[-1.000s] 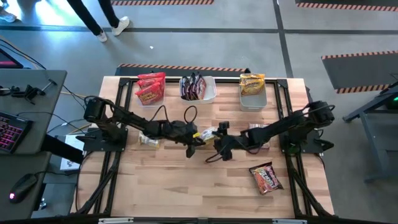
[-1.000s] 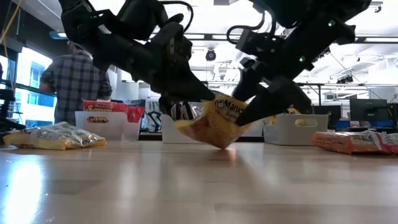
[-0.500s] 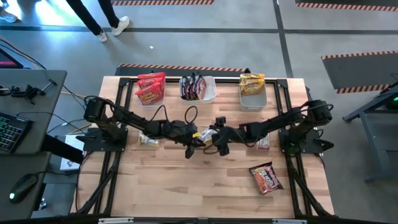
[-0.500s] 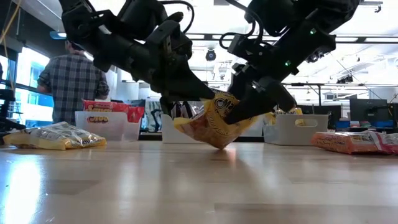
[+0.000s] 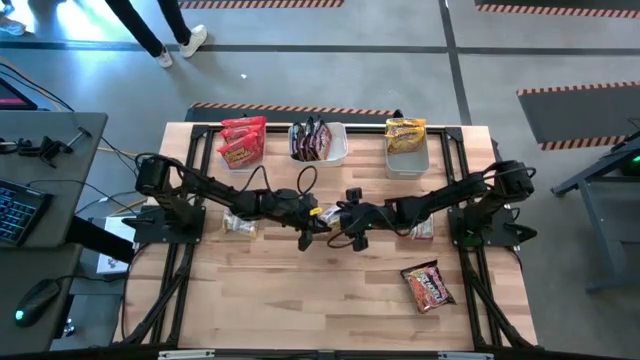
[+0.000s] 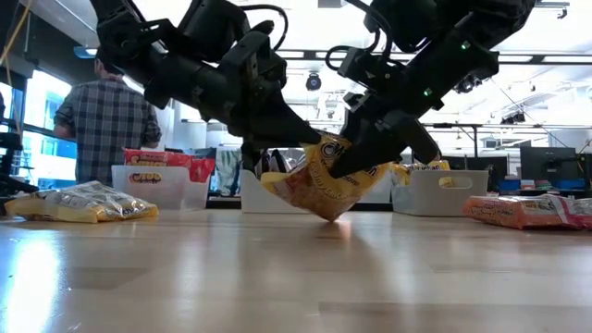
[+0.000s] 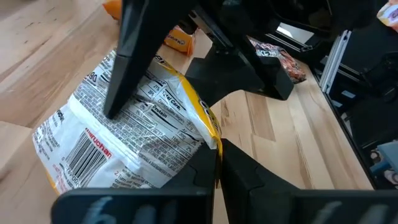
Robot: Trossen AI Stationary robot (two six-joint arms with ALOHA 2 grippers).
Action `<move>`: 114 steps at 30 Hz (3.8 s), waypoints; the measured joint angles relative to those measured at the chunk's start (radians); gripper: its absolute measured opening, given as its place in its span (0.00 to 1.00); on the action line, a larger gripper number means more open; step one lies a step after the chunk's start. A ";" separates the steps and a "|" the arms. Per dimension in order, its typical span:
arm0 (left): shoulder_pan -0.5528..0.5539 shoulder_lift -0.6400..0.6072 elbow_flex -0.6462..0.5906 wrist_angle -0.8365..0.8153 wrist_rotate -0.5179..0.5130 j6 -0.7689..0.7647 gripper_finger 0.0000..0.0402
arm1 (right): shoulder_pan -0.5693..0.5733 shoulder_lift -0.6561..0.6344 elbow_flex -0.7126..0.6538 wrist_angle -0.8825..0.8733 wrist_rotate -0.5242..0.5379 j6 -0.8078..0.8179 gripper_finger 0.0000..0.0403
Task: Sort Maruchan noodles
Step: Put the yellow noodle pack into the gray bin
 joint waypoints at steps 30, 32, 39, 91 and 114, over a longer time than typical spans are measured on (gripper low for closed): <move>0.181 -0.307 -0.269 0.345 -0.116 0.349 0.28 | -0.305 -0.334 0.288 -0.872 -0.002 0.054 0.27; 0.200 -0.307 -0.269 0.345 -0.117 0.350 0.28 | -0.388 -0.323 0.382 -1.049 -0.003 -0.008 0.27; 0.220 -0.307 -0.269 0.328 -0.115 0.342 0.27 | -0.711 -0.302 0.474 -1.205 -0.129 -0.380 0.27; 0.219 -0.307 -0.269 0.304 -0.110 0.341 0.26 | -0.974 0.062 0.433 -1.000 -0.117 -0.363 0.48; 0.219 -0.307 -0.269 0.304 -0.110 0.340 0.26 | -0.940 -0.036 0.434 -1.038 -0.039 -0.275 0.62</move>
